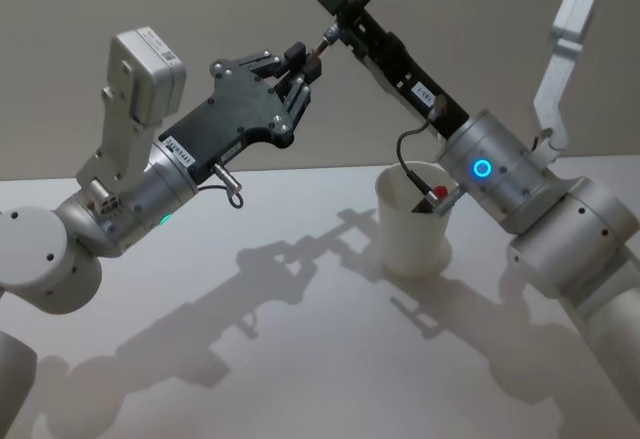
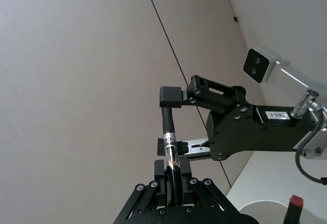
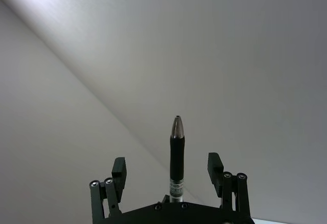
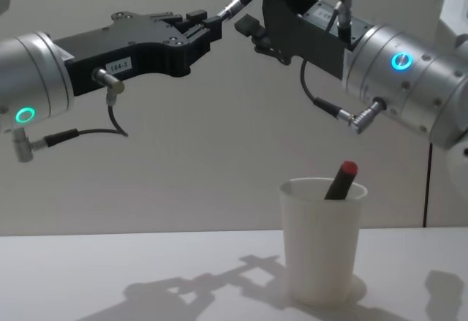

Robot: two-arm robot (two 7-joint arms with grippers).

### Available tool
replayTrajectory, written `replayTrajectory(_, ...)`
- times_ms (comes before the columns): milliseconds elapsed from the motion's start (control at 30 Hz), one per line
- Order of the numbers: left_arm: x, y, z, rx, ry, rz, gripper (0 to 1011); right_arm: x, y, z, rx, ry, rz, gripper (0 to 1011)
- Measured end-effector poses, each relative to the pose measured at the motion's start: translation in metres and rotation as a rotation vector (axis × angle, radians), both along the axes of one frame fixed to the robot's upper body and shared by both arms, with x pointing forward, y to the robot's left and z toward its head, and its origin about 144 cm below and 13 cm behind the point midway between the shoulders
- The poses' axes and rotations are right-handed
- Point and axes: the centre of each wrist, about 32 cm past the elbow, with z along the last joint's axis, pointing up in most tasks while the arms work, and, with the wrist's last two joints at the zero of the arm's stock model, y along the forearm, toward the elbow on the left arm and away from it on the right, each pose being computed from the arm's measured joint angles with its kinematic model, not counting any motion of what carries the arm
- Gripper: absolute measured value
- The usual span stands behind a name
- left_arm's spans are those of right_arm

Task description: Place the pen into the pen holder.

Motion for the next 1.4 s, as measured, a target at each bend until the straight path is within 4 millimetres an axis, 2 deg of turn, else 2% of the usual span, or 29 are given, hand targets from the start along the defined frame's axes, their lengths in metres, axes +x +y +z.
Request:
replayTrajectory(567, -0.0046, 0.0029, -0.0013, 0.002, 0.006, 0.006, 167, -0.0015, 0.0023, -0.0051, -0.065, 0.018, -0.089, 1001)
replayTrajectory(1400, -0.0043, 0.0007, -0.0017, 0.010, 0.009, 0.013, 169, -0.0022, 0.0041, -0.0042, -0.019, 0.041, -0.072, 1001)
